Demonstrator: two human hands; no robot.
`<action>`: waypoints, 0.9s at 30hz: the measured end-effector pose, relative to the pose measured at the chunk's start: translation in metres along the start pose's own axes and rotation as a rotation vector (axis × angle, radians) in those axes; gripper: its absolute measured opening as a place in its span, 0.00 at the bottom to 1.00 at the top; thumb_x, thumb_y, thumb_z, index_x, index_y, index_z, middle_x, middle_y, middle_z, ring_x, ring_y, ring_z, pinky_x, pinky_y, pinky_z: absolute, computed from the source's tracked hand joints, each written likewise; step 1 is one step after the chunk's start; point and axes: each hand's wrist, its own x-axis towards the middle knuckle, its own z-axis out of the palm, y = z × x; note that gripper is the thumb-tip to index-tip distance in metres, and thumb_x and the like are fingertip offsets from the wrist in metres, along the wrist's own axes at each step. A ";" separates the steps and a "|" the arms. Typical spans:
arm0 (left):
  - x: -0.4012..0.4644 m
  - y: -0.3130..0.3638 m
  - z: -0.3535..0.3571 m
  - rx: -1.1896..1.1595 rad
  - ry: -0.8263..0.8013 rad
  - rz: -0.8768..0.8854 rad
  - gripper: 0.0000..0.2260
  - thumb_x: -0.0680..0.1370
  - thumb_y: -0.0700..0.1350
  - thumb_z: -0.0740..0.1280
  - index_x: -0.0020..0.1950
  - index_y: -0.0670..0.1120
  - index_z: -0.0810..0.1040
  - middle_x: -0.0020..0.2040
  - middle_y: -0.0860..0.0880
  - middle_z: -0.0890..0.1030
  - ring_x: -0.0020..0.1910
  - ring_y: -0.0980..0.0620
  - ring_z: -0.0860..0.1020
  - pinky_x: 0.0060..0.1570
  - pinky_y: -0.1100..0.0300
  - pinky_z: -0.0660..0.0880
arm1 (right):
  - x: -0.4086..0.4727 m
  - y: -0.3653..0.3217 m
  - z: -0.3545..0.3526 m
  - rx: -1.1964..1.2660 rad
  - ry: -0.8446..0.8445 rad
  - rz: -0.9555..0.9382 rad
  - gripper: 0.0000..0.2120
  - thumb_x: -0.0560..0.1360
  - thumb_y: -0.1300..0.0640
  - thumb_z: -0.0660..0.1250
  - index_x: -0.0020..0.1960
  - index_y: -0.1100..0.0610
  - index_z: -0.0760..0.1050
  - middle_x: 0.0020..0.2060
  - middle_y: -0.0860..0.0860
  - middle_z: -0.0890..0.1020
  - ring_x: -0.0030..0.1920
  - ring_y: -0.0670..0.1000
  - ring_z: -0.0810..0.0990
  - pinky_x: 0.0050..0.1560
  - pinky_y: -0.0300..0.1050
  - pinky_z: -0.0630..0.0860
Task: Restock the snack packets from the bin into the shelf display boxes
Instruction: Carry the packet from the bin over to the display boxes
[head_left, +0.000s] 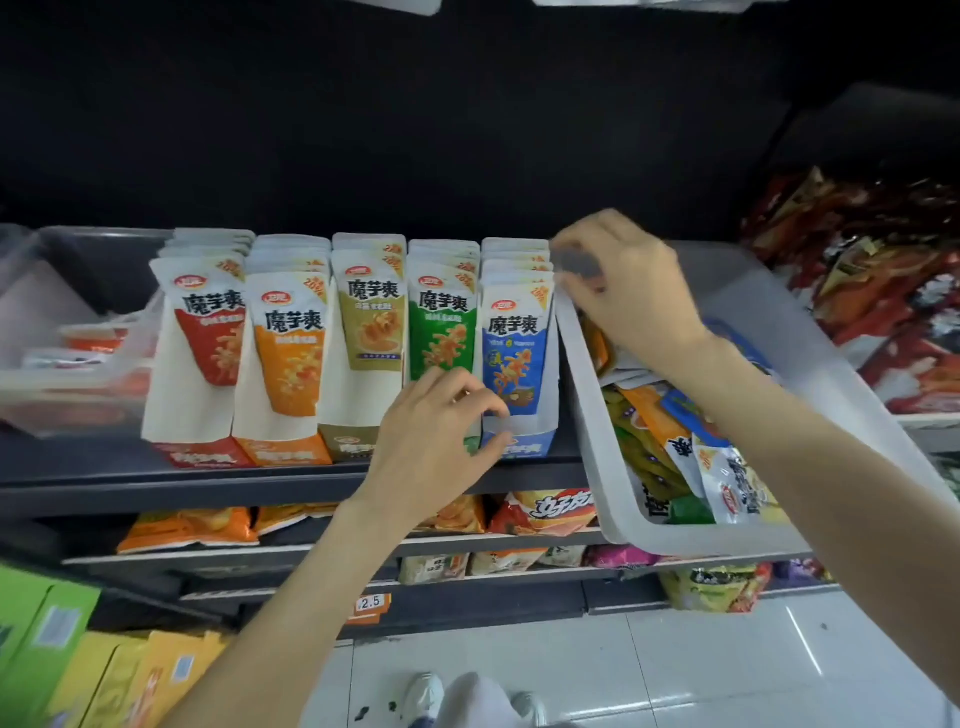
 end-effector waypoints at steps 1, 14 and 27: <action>0.000 0.005 -0.004 -0.061 0.060 0.011 0.09 0.74 0.54 0.67 0.48 0.50 0.81 0.46 0.53 0.78 0.47 0.53 0.75 0.44 0.60 0.73 | -0.010 0.006 -0.013 0.003 0.051 0.014 0.09 0.75 0.57 0.66 0.55 0.57 0.77 0.52 0.53 0.79 0.45 0.53 0.79 0.44 0.50 0.78; 0.120 0.108 0.036 -0.059 -0.377 0.339 0.16 0.77 0.60 0.62 0.59 0.53 0.77 0.54 0.54 0.79 0.54 0.54 0.73 0.46 0.61 0.68 | -0.137 0.130 -0.056 -0.250 -0.686 0.500 0.25 0.78 0.51 0.61 0.74 0.51 0.63 0.70 0.52 0.71 0.68 0.53 0.71 0.66 0.50 0.68; 0.147 0.138 0.086 0.163 -0.561 0.249 0.37 0.68 0.63 0.73 0.68 0.43 0.66 0.54 0.48 0.77 0.45 0.50 0.75 0.39 0.59 0.70 | -0.150 0.134 -0.065 -0.139 -0.645 0.368 0.23 0.78 0.49 0.61 0.73 0.50 0.65 0.71 0.47 0.69 0.67 0.50 0.71 0.67 0.49 0.67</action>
